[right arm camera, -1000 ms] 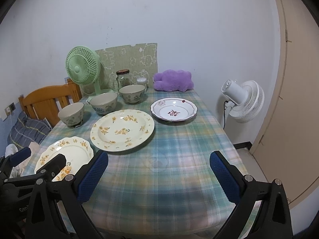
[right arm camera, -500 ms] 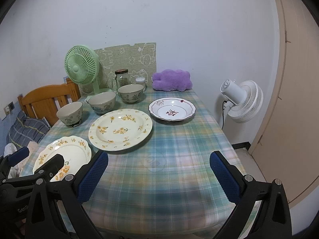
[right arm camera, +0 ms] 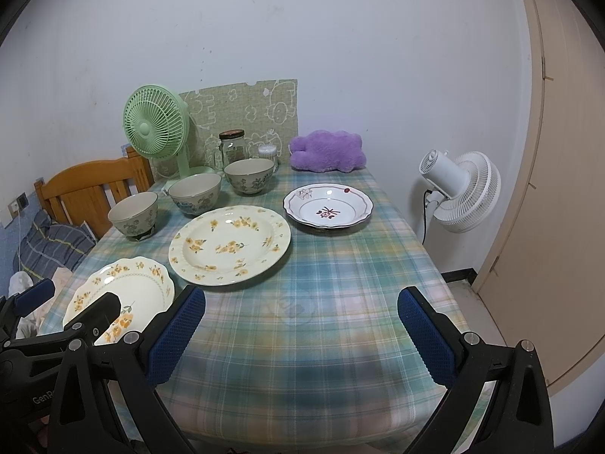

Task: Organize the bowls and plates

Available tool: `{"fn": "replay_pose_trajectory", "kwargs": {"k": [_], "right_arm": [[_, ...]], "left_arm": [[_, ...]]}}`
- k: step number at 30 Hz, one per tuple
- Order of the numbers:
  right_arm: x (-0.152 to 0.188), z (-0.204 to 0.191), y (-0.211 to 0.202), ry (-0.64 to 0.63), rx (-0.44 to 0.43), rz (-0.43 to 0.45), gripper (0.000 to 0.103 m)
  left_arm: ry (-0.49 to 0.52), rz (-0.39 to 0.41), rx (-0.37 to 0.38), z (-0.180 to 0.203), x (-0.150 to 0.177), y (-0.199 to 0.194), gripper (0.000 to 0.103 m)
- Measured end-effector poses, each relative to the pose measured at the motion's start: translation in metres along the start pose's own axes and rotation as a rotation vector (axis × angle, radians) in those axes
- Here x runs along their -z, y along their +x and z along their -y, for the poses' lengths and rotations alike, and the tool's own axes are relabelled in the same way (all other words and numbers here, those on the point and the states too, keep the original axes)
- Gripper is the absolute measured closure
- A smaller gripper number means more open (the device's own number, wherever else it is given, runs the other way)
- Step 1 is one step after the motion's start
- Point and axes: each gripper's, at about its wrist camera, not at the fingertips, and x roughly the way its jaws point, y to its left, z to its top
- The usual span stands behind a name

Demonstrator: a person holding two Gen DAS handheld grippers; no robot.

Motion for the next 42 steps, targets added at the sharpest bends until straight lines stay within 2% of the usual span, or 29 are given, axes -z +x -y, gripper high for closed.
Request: {"fn": "replay_pose_trajectory", "kwargs": {"k": [13,20,32,38,42], "right_arm": [[-0.001,-0.008,0.004,-0.008,0.005,-0.023,0.0],[-0.003,-0.021,0.013,-0.007,-0.023,-0.053,0.0],[-0.019,-0.08,0.047,-0.007,-0.039,-0.115,0.001],[-0.021,-0.125,0.078,-0.013,-0.053,-0.164,0.005],[-0.014,-0.147,0.098,-0.009,-0.06,-0.21,0.008]], "left_arm": [[0.007,-0.015,0.003,0.0,0.001,0.002,0.004],[0.004,-0.045,-0.018,-0.017,-0.003,0.011,0.005],[0.027,-0.11,-0.058,-0.072,-0.026,0.047,0.005],[0.02,-0.177,-0.059,-0.11,-0.028,0.078,0.009],[0.06,-0.238,-0.052,-0.124,-0.022,0.102,0.01]]}}
